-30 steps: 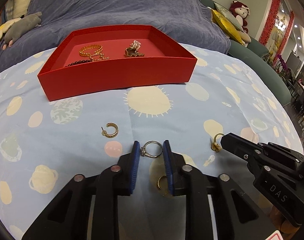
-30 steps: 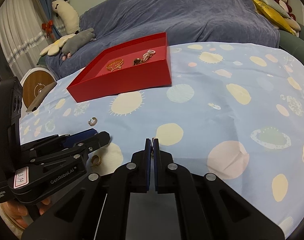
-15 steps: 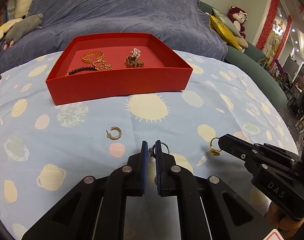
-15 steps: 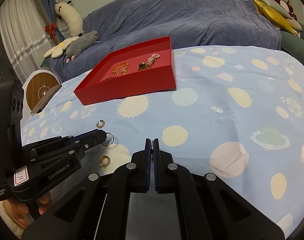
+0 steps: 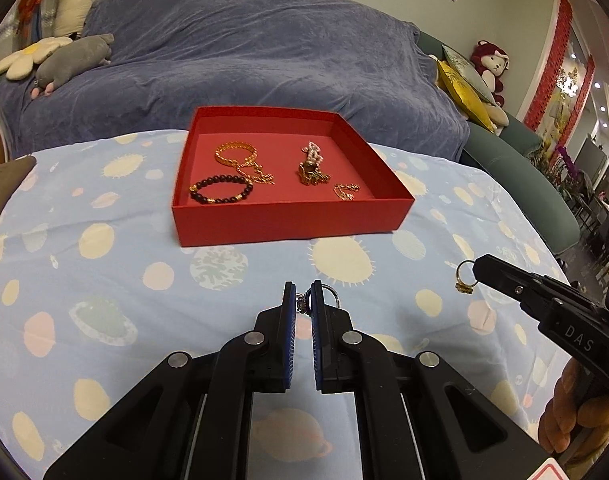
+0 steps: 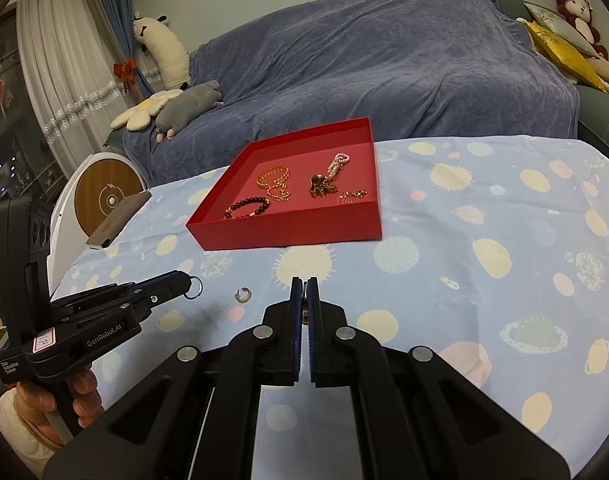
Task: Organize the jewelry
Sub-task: 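Carry ring and earring into the red box while both tools open to release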
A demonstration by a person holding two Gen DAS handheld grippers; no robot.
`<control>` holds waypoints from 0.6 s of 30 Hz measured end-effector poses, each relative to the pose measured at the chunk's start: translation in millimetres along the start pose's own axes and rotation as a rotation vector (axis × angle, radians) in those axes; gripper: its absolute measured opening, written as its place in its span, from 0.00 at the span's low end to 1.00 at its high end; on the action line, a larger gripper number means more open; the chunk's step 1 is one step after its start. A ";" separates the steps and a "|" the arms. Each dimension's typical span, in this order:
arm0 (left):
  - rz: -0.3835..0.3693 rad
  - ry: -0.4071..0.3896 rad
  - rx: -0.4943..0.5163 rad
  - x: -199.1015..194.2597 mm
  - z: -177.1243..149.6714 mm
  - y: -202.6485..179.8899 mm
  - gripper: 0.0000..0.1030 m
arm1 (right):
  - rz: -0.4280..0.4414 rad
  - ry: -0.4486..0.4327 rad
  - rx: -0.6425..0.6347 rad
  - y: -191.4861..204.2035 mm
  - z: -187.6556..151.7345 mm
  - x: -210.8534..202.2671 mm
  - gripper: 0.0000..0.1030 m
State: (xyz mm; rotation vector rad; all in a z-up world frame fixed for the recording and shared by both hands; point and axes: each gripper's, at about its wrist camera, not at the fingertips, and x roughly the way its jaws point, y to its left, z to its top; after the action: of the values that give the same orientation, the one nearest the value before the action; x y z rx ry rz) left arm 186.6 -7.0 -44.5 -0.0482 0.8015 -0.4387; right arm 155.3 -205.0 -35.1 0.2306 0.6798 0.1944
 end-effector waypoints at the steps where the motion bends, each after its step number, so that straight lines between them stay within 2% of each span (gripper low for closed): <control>1: 0.012 -0.005 -0.001 -1.3 4.1 4.2 0.05 | 0.003 -0.005 -0.006 0.9 5.1 1.1 0.01; 9: 0.079 -0.038 -0.016 6.0 39.0 33.1 0.05 | 0.028 -0.015 -0.024 6.6 54.3 31.6 0.01; 13: 0.065 -0.030 -0.030 23.3 59.5 38.5 0.05 | 0.078 0.018 0.031 1.9 75.9 58.0 0.01; 18: 0.062 -0.032 -0.023 49.2 81.9 34.3 0.05 | 0.071 0.032 0.023 4.3 94.7 85.4 0.01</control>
State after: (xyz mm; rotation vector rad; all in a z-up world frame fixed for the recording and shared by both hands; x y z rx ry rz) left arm 286.8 -5.4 -28.0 -0.0513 0.7741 -0.3697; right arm 280.5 -193.3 -13.6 0.2743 0.7069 0.2585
